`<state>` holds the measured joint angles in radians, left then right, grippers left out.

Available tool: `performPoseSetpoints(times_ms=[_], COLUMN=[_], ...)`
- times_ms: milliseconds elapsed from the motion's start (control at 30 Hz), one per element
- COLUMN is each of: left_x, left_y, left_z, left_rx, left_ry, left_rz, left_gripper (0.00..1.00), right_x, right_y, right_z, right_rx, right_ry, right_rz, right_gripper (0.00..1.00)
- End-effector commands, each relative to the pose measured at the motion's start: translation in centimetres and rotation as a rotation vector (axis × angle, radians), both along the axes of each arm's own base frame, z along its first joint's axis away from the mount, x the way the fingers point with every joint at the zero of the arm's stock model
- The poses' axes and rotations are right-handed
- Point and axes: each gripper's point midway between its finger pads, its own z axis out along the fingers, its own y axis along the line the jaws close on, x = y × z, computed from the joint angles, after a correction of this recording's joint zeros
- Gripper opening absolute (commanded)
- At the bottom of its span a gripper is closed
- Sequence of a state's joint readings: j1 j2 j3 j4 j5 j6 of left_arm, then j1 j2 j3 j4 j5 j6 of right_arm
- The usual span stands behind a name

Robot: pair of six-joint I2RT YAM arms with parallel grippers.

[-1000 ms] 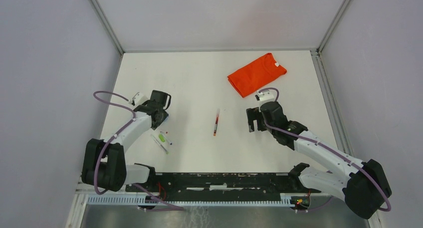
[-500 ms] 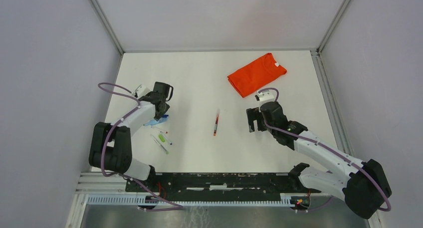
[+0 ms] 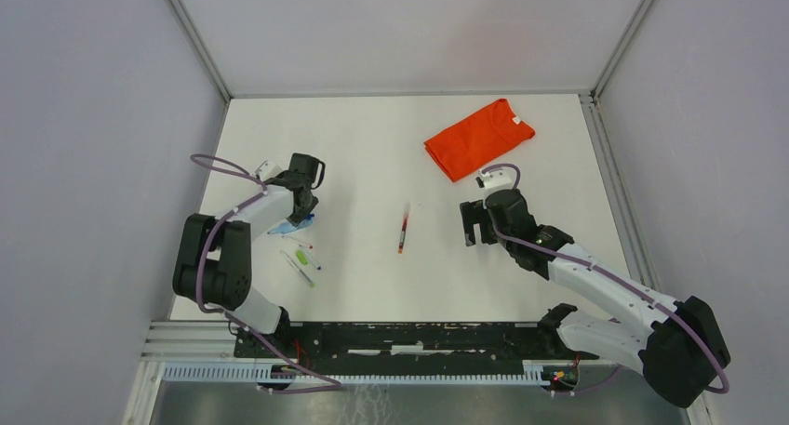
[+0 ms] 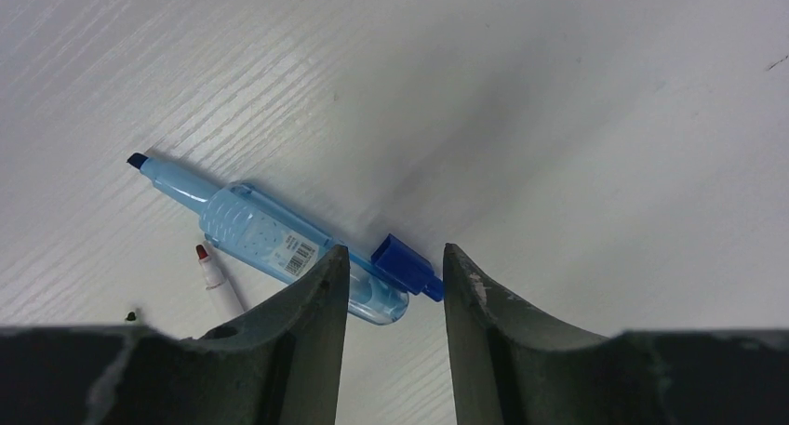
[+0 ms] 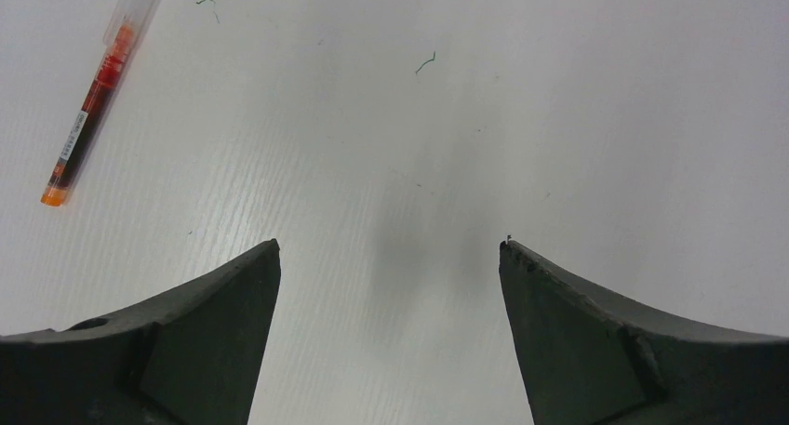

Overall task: Insert the pens into the pen caps
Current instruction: Move the pen cap to the center of the board.

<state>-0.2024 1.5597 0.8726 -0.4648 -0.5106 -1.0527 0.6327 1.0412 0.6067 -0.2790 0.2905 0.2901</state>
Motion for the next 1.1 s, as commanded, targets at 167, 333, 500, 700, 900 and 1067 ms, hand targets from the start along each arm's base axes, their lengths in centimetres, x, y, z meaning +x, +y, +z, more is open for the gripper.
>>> performPoseSetpoints(times_ms=[167,333,500,700,900,1067], left_x=[1.6,1.8,1.9,2.3,3.4,3.7], left_y=[-0.4,-0.6,-0.8,-1.5,-3.2,-5.0], left_z=[-0.9,-1.1,-1.1,-0.9,-0.5,-0.3], left_rx=[-0.014,-0.018,-0.025,-0.042,-0.081,-0.095], left_ry=[-0.01,-0.003,-0.002,-0.012,-0.029,-0.036], left_rz=[-0.005,-0.021,-0.041,-0.09,-0.206,-0.313], left_gripper=[0.44,0.39,0.29,0.18,0.14,0.13], right_x=[0.6,0.5,0.4,0.4,0.3,0.4], right_y=[-0.2,-0.2,-0.3,-0.4,-0.4,-0.2], right_z=[0.5,0.3,0.2,0.0,0.0,0.0], right_rx=[-0.012,-0.015,-0.018,-0.018,-0.018,-0.013], right_ry=[-0.019,-0.013,-0.013,-0.01,-0.009,-0.009], right_rz=[-0.014,-0.011,-0.011,-0.014,-0.014,-0.01], right_gripper=[0.92,0.92,0.92,0.92,0.92,0.92])
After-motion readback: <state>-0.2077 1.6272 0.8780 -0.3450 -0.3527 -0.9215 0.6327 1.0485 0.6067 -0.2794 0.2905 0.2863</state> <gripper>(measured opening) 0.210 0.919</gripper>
